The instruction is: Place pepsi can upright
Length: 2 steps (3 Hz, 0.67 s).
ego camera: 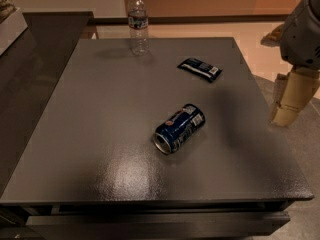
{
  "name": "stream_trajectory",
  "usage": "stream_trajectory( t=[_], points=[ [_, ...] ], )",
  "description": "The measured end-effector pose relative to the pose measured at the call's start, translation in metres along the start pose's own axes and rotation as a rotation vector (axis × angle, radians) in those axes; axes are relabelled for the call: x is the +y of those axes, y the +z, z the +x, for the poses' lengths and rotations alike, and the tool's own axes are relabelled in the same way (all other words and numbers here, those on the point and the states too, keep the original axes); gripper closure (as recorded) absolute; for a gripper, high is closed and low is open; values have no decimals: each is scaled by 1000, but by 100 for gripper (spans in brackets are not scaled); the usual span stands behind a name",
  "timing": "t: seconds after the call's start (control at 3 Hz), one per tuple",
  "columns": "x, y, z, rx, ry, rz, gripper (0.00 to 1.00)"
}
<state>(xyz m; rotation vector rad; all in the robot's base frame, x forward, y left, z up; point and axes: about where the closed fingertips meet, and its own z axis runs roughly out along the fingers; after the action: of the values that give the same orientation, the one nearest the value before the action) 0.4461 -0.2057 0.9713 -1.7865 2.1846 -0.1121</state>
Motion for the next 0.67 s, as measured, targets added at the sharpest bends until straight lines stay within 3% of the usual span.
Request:
stream_trajectory(
  t=[0.67],
  points=[
    [6,43,-56,-57,-271,-35,0]
  ],
)
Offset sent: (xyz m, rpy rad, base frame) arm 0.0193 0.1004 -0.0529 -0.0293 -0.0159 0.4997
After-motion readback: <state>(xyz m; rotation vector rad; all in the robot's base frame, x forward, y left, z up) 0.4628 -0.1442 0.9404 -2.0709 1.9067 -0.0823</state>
